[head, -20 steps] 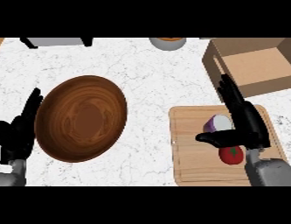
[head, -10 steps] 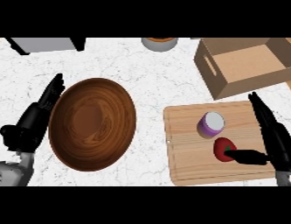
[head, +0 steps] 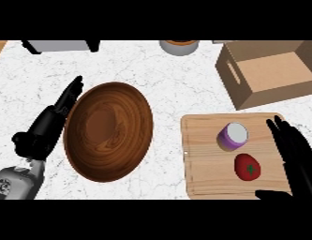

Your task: Pick the can from the cutting board and place it in the cardboard box

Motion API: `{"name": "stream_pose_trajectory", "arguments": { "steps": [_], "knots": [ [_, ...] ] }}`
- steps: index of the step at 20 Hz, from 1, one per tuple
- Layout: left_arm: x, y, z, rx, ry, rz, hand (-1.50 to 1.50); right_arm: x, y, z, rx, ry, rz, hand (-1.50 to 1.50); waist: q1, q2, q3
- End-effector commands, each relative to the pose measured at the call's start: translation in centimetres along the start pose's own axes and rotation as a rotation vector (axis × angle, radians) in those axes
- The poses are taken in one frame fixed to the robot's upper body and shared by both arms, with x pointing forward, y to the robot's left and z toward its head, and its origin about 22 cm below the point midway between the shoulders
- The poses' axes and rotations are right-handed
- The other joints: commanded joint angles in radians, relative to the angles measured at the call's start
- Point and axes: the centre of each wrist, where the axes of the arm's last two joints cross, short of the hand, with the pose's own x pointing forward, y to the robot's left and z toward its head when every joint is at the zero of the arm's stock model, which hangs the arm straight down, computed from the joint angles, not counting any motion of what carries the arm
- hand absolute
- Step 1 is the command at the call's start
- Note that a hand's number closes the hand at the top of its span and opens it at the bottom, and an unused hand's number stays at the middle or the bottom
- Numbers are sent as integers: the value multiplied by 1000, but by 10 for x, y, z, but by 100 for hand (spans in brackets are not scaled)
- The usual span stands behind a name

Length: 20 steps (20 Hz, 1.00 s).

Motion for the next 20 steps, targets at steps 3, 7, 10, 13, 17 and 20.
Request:
{"name": "stream_pose_trajectory", "arguments": {
  "steps": [3,7,10,13,17,20],
  "knots": [
    [-5,-27,-7,-91,35,34,0,50,-34,28,164,96,10,-150,35,16,-3],
    [4,-40,-11,-111,26,57,0,76,-52,26,215,136,-21,-150,55,18,-2],
    [2,-47,-9,-123,31,33,0,82,-48,24,207,190,-47,-150,53,17,-1],
    [-6,-46,-24,-133,35,58,0,89,-39,-12,217,193,-79,-150,58,21,-1],
    [-5,-36,-19,-127,18,41,0,81,-32,-17,226,209,-42,-150,55,18,0],
    [-12,-33,-6,-108,23,32,0,73,-10,-24,266,254,-45,-150,57,18,0]
  ]
}}
